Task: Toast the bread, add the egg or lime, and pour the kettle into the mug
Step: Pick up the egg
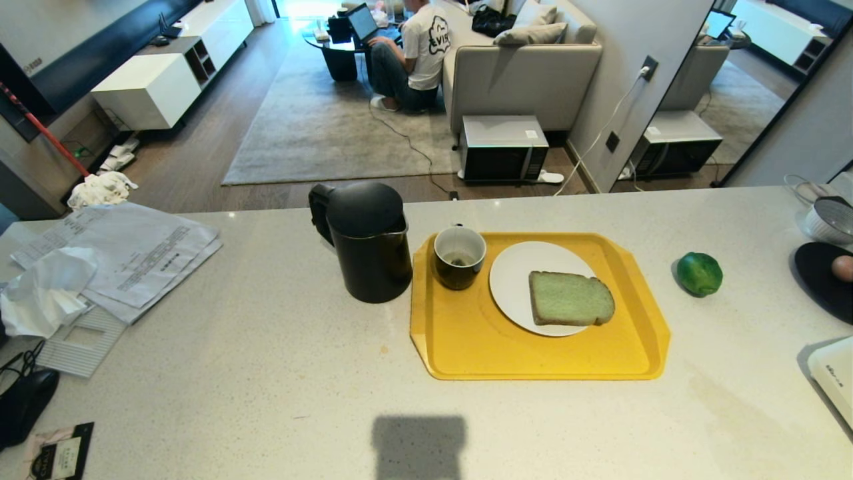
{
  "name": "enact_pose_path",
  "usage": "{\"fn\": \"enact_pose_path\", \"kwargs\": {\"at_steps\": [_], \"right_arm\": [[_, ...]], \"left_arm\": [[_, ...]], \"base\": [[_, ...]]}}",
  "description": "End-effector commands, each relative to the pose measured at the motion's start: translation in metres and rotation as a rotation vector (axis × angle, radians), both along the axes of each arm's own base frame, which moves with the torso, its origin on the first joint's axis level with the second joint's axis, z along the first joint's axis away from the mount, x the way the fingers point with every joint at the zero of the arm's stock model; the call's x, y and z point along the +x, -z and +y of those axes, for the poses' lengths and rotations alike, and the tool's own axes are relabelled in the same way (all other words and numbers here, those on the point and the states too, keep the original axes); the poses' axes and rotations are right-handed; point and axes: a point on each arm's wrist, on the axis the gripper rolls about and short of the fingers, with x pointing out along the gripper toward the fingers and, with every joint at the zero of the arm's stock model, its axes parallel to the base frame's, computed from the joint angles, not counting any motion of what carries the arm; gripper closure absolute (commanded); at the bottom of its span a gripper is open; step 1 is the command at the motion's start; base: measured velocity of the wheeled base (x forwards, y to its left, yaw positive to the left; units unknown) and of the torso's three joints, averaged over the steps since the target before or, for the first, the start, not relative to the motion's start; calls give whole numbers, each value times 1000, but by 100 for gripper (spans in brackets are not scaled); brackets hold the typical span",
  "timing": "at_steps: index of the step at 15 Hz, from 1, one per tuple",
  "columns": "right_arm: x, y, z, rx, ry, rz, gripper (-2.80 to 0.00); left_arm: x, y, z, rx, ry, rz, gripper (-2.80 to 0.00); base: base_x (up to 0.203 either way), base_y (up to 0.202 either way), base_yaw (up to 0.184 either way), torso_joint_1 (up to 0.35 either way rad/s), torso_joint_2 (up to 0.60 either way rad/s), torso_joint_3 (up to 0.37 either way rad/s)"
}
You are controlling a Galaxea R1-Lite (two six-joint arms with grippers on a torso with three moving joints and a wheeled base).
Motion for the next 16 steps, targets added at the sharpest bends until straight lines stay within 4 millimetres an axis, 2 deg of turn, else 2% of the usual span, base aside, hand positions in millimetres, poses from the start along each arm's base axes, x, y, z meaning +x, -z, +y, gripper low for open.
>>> {"fn": "enact_pose_path", "kwargs": {"at_steps": [1,16], "right_arm": [[0,1,0,-1,1,3,0],[0,0,0,13,4,0,0]], "left_arm": [[0,0,0,0,0,-2,0],[0,0,0,-4,0,0,0]], "base": [[0,0,0,4,2,73],[0,0,0,0,0,14]]}}
